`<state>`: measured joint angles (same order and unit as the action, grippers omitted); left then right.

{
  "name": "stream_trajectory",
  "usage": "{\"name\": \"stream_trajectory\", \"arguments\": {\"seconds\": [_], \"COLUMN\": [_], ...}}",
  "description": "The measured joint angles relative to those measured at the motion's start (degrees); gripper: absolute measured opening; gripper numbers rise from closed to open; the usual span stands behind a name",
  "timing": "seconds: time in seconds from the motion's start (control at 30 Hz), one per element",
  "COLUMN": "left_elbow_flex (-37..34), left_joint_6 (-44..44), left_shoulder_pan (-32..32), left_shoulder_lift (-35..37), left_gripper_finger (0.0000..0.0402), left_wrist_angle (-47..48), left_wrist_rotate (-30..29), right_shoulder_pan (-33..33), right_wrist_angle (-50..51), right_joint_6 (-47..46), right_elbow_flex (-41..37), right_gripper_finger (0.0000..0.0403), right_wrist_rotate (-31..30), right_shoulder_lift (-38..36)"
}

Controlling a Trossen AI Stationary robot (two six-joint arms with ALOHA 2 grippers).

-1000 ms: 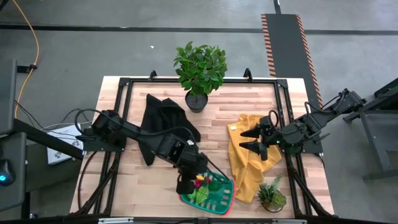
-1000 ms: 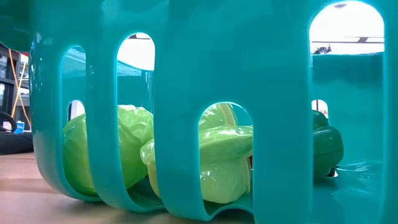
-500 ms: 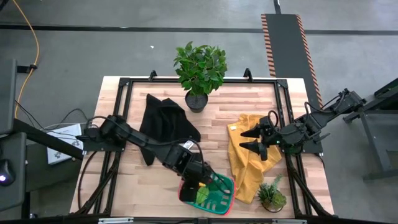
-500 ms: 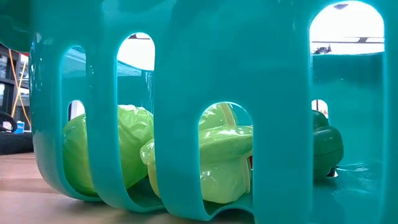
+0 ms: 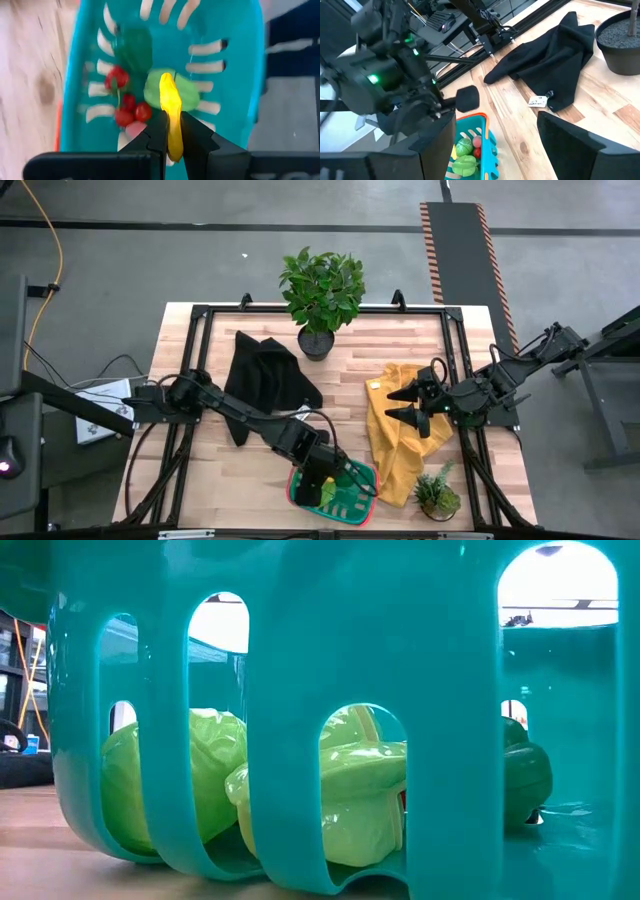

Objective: Pick and placing Produce into tupperware
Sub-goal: Put the yellow corn into the blue bin

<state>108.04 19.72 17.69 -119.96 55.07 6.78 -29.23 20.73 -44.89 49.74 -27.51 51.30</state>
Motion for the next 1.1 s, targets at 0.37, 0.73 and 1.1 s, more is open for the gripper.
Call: {"name": "stream_trajectory", "arguments": {"seconds": [0.37, 0.73, 1.1], "left_elbow_flex": [-0.19, -0.19, -0.19], "left_joint_6": [0.01, -1.91, -1.24], "left_shoulder_pan": [-0.04, -0.04, -0.07], "left_shoulder_lift": [-2.3, -2.27, -2.25], "left_gripper_finger": [0.0033, 0.0033, 0.0064], "left_wrist_angle": [0.36, 0.1, -2.58], "left_wrist_rotate": [1.9, 4.14, 3.83], "right_shoulder_pan": [0.0, 0.0, 0.0], "right_wrist_angle": [0.28, 0.44, 1.03], "right_joint_6": [-0.06, 0.35, 0.38], "right_elbow_flex": [0.0, 0.0, 0.0], "right_gripper_finger": [0.027, 0.027, 0.027], "right_wrist_rotate": [0.02, 0.02, 0.04], "right_shoulder_lift": [0.01, 0.01, 0.01]}}
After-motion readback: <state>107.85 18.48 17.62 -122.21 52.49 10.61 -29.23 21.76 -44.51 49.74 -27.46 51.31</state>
